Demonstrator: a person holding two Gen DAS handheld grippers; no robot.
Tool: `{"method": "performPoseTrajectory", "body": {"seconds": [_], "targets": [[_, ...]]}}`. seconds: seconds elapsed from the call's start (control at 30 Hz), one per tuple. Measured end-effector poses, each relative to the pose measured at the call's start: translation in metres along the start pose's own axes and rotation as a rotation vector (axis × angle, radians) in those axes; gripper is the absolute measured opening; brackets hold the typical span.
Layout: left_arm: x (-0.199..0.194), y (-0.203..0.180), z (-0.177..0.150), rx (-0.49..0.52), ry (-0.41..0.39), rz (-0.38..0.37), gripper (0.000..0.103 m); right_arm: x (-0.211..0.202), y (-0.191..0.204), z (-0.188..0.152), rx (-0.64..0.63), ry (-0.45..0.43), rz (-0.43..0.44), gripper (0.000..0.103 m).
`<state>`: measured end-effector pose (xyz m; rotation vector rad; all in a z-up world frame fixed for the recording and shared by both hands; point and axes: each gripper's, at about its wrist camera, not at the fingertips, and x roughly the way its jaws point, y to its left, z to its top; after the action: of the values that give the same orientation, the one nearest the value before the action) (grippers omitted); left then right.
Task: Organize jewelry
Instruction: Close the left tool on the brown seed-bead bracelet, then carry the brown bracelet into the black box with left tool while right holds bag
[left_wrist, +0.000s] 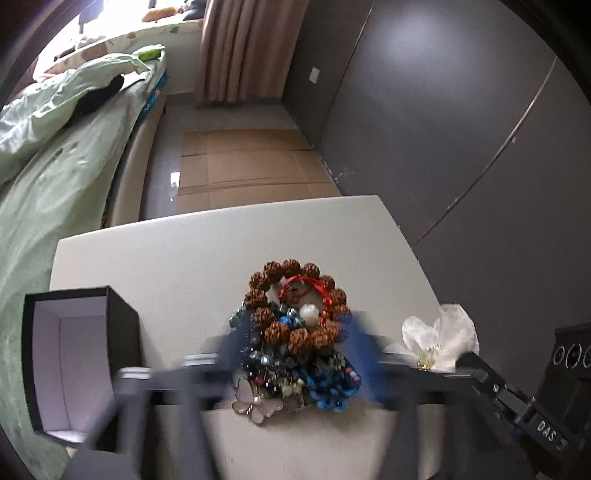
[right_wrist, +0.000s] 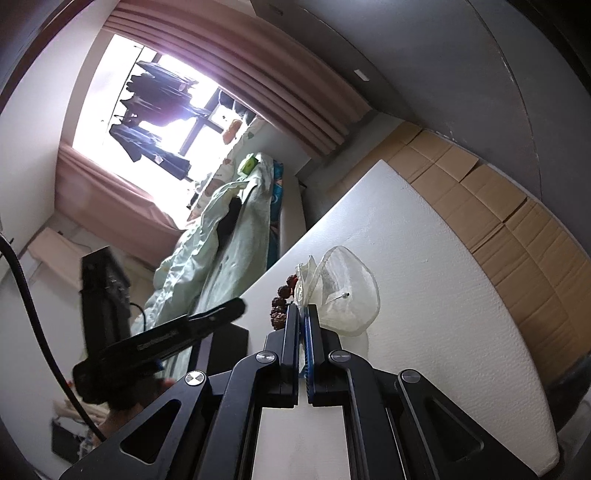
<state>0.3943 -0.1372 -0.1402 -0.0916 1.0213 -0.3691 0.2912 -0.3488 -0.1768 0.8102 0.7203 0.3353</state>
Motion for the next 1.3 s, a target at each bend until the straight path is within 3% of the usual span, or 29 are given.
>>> {"method": "performPoseTrajectory", "body": {"seconds": [0.2, 0.37, 0.53, 0.57, 0.6, 0.63, 0.93, 1.3], "targets": [[0.017, 0.011, 0.012, -0.017, 0.011, 0.026, 0.080, 0.002, -0.006, 0.002, 0.015, 0.008, 0.004, 0.004], [0.039, 0.022, 0.020, -0.042, 0.059, 0.042, 0.050, 0.007, -0.011, 0.005, 0.033, 0.023, 0.015, 0.004], [0.060, 0.029, 0.019, -0.053, 0.104, 0.041, 0.050, 0.012, -0.015, 0.007, 0.041, 0.038, 0.019, 0.004], [0.063, 0.030, 0.019, -0.056, 0.110, 0.034, 0.046, 0.014, -0.016, 0.008, 0.048, 0.043, 0.024, 0.004], [0.066, 0.031, 0.018, -0.062, 0.118, 0.022, 0.038, 0.014, -0.016, 0.007, 0.052, 0.046, 0.028, 0.004], [0.068, 0.034, 0.018, -0.070, 0.126, 0.027, 0.022, 0.016, -0.017, 0.008, 0.057, 0.050, 0.037, 0.004], [0.017, 0.025, 0.019, -0.045, 0.016, -0.046, 0.020, 0.023, 0.004, 0.014, -0.015, 0.044, 0.023, 0.004], [-0.077, 0.019, 0.030, -0.002, -0.142, -0.072, 0.020, 0.033, 0.043, 0.025, -0.085, 0.008, 0.096, 0.004]]}}
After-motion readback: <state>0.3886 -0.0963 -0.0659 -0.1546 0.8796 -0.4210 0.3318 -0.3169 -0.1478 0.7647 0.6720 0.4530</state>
